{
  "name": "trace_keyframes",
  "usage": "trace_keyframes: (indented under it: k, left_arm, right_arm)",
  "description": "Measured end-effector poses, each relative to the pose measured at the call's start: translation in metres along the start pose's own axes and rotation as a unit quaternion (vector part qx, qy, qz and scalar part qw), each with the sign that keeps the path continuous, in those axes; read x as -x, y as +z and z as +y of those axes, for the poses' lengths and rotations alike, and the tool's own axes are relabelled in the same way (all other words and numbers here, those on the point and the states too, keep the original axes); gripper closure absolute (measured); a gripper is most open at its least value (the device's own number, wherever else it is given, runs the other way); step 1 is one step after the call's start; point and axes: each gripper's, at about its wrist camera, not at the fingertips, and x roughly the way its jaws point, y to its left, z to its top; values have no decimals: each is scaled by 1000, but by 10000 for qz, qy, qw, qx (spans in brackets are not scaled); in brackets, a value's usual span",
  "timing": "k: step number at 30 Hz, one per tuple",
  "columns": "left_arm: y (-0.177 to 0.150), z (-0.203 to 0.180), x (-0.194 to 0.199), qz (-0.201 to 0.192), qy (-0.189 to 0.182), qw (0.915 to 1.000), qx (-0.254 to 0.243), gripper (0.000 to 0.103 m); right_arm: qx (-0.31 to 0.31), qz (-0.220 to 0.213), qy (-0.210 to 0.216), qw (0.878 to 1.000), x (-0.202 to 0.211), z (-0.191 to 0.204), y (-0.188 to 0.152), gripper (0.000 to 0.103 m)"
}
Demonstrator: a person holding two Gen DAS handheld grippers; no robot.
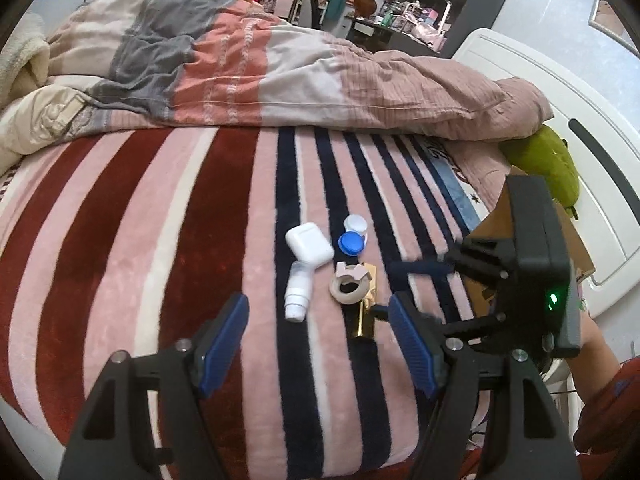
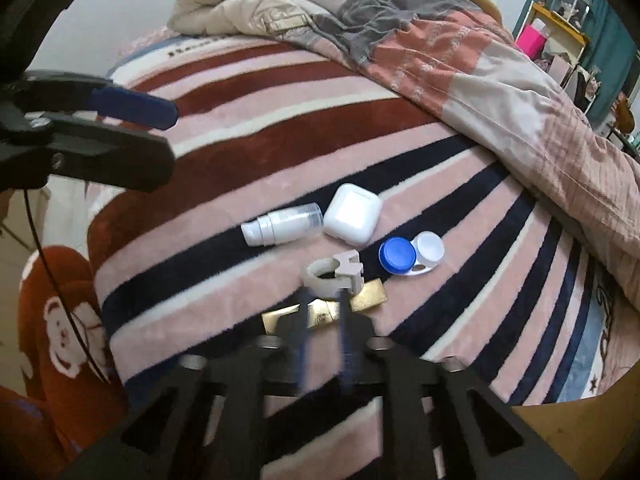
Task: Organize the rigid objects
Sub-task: 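Move the right gripper back and grasp the clear tape roll, then place the tape roll into the cardboard box and open the right gripper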
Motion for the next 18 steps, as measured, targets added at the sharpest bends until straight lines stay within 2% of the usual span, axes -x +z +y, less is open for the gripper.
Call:
trace_keyframes:
  k: [1,2,10,12,14,18]
  left_arm:
    - [-2,1,1,10,38,10000,16,34]
    - [-4,4,2,27,71,10000,48,34]
    - [-9,24,-1,116,126,9995,275,34]
    - [-8,24,-2,123,98,9996,253,34]
    - [-7,22,-3,128,87,9996,215,34]
    - [-4,14,-2,130,-18,9998,143,34]
  right_arm:
    - [3,-53,15,10000,-1,-1,1,54]
    - [27,-89,16,10000,-4,-1,3,54]
    - [393,336,-12,9987,-48,3,15,55]
    - [500,473,-178,9975,-56,5,15,65]
    - [602,483,-340,9964,-55,7,14,65]
    - [564,391,-308,9972,-43,8,12,65]
